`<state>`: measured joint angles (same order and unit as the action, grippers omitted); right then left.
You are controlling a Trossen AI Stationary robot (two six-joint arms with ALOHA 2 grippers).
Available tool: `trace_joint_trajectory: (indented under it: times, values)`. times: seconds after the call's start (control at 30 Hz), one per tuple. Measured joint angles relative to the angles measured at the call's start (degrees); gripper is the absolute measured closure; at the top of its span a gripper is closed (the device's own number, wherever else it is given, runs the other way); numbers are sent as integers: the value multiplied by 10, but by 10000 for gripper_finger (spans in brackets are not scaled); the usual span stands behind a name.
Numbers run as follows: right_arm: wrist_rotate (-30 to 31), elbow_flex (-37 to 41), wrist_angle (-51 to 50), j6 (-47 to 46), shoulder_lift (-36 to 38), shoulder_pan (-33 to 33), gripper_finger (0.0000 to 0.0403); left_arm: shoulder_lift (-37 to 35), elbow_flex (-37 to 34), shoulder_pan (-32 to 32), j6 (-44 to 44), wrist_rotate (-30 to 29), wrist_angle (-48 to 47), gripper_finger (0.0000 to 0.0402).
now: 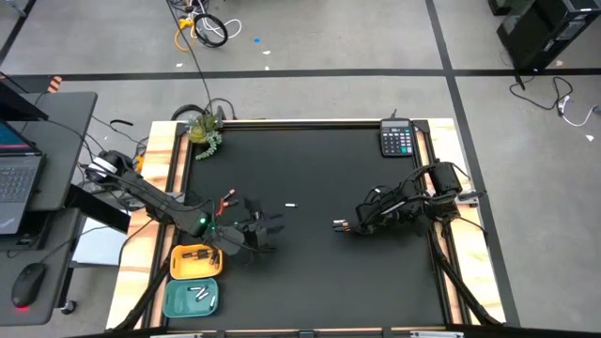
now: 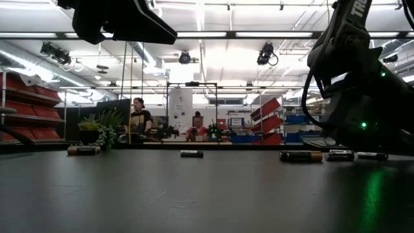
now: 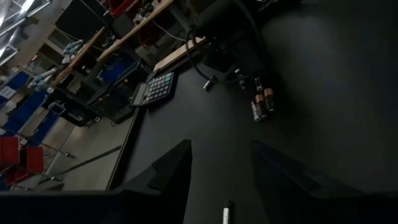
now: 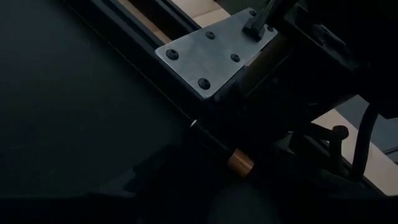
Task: Sort batteries
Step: Put the black battery into the yellow bin
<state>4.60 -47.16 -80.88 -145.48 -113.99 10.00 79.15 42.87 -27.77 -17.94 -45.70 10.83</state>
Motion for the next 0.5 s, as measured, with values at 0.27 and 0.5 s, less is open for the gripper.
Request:
trace_joint_trajectory:
  times: [0.27, 0.5]
  values:
    - [50, 0, 18, -93, 0, -12, 159, 0, 0, 0, 1, 0, 0, 230]
    - [60, 7, 28, -108, -2, -42, 158, 0, 0, 0, 5, -1, 0, 230]
